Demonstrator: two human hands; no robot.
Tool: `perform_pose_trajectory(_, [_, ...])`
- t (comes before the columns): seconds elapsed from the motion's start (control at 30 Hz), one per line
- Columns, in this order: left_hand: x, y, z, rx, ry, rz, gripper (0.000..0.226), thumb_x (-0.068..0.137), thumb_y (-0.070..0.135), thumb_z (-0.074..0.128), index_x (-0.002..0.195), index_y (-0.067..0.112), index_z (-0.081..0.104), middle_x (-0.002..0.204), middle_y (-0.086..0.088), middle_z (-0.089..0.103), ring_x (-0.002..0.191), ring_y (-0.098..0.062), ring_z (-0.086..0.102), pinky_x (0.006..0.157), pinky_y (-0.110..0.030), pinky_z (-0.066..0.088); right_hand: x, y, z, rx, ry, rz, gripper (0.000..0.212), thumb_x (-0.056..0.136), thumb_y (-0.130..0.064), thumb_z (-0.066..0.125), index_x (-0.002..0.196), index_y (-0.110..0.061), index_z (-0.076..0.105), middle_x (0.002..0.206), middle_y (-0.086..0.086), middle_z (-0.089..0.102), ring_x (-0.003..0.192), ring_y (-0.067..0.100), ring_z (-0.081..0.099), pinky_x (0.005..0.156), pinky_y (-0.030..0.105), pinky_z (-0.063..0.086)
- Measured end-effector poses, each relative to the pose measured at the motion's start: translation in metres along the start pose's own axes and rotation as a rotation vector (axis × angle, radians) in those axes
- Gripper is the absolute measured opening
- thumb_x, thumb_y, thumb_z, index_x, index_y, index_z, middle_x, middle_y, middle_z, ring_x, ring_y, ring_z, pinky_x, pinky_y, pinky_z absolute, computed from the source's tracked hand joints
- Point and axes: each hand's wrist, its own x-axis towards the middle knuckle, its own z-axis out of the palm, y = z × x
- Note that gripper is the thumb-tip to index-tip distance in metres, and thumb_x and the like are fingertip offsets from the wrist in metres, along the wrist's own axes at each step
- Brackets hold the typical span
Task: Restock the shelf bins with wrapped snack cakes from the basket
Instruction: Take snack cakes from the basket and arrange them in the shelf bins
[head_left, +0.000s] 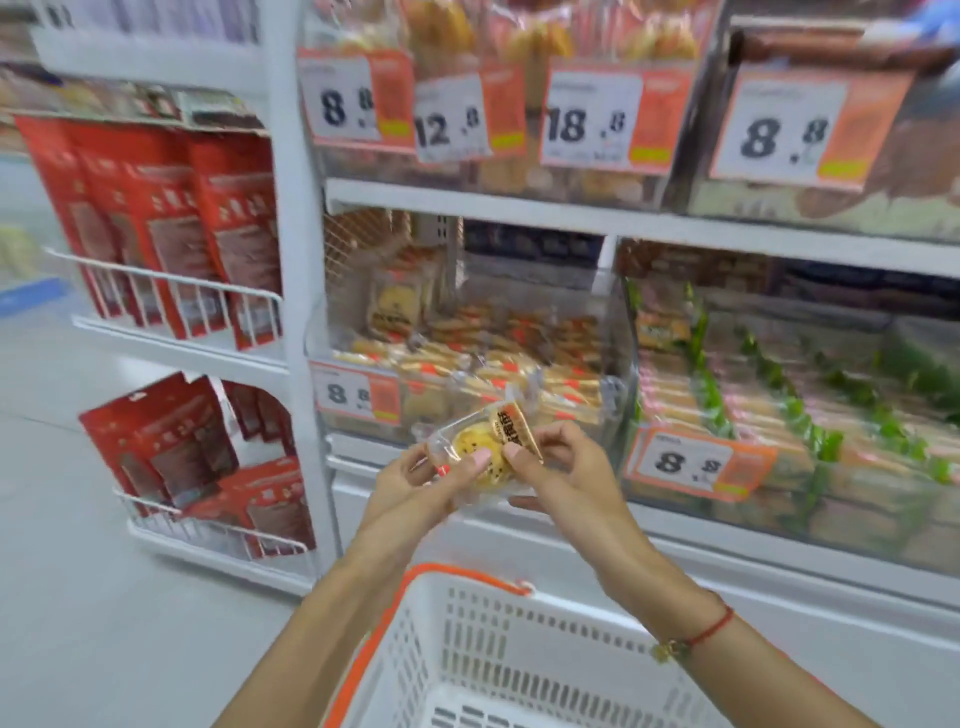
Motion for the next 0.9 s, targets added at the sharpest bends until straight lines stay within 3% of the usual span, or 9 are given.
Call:
perform_pose_trajectory(0.07, [-0.002,0.021,-0.009,0.009,0.039,0.148,0.046,0.072,0.028,0.075,0.114,0.017,0.063,0.109,0.003,0.072,0.101,-0.006,0.066,0.082,-0.020,0.052,0.014,-0.018,0.020,0.005,0.038,-0.122,0.006,0.091,-0.017,0.062,0.091,-0.015,0.057,0.089,-0.004,0.065,0.076,-0.003,0.063,0.066,0.018,0.053])
perform_pose_trajectory(0.17, [0.007,0.053,-0.026,0.147,0.090,0.328,0.035,0.085,0.021,0.068,0.119,0.023,0.060,0.111,0.014,0.065,0.091,0.016,0.060,0.069,-0.001,0.044,0.044,-0.033,0.042,-0.123,0.083,-0.245,0.013,0.091,-0.027,0.062,0.095,-0.016,0.058,0.092,-0.002,0.066,0.087,0.010,0.063,0.081,0.036,0.053])
perform_pose_trajectory(0.23, [0.025,0.077,-0.039,0.330,0.144,0.446,0.031,0.087,0.019,0.067,0.115,0.028,0.058,0.105,0.019,0.060,0.083,0.023,0.055,0.064,-0.001,0.044,0.066,-0.039,0.046,-0.280,0.029,-0.309,0.020,0.091,-0.039,0.059,0.099,-0.022,0.056,0.098,-0.007,0.066,0.092,0.012,0.062,0.084,0.044,0.051])
perform_pose_trajectory(0.33, [0.063,0.117,-0.055,0.680,0.150,0.600,0.031,0.085,0.017,0.069,0.112,0.027,0.059,0.104,0.017,0.061,0.090,0.010,0.057,0.075,-0.010,0.044,0.098,-0.040,0.025,-0.813,-0.109,-0.337,0.054,0.086,-0.063,0.051,0.125,-0.027,0.048,0.125,-0.007,0.058,0.113,0.013,0.055,0.095,0.041,0.047])
perform_pose_trajectory(0.43, [0.104,0.146,-0.067,1.118,0.157,0.617,0.033,0.088,0.023,0.066,0.120,0.026,0.058,0.117,0.007,0.057,0.105,-0.012,0.054,0.083,-0.026,0.036,0.121,-0.031,0.003,-1.221,-0.226,-0.161,0.092,0.072,-0.087,0.028,0.143,-0.029,0.036,0.145,0.004,0.040,0.131,0.027,0.038,0.107,0.046,0.035])
perform_pose_trajectory(0.5, [0.130,0.152,-0.071,1.362,0.133,0.623,0.029,0.091,0.025,0.062,0.120,0.025,0.058,0.121,0.000,0.056,0.110,-0.021,0.055,0.083,-0.030,0.037,0.127,-0.023,-0.001,-1.244,-0.251,-0.097,0.092,0.071,-0.088,0.016,0.143,-0.035,0.037,0.148,0.005,0.036,0.133,0.031,0.035,0.108,0.049,0.030])
perform_pose_trajectory(0.63, [0.162,0.146,-0.067,1.720,0.103,0.572,0.033,0.096,0.031,0.054,0.126,0.019,0.055,0.118,-0.009,0.060,0.109,-0.030,0.056,0.078,-0.030,0.040,0.132,-0.016,-0.001,-1.244,-0.244,-0.118,0.094,0.066,-0.089,0.009,0.142,-0.040,0.036,0.151,0.002,0.033,0.136,0.030,0.032,0.110,0.052,0.027])
perform_pose_trajectory(0.73, [0.174,0.137,-0.062,1.909,0.212,0.665,0.031,0.100,0.032,0.045,0.122,0.015,0.059,0.111,-0.013,0.066,0.103,-0.034,0.060,0.081,-0.039,0.047,0.133,-0.014,-0.001,-1.235,-0.240,-0.121,0.091,0.070,-0.089,0.013,0.143,-0.040,0.036,0.150,-0.001,0.033,0.136,0.027,0.031,0.110,0.050,0.026])
perform_pose_trajectory(0.9, [0.180,0.142,-0.053,2.181,0.375,0.608,0.010,0.097,0.013,0.052,0.099,0.013,0.062,0.099,-0.007,0.068,0.094,-0.028,0.064,0.069,-0.033,0.034,0.136,-0.014,-0.001,-1.242,-0.263,-0.105,0.086,0.073,-0.088,0.016,0.143,-0.041,0.033,0.151,0.000,0.030,0.138,0.028,0.027,0.109,0.050,0.024])
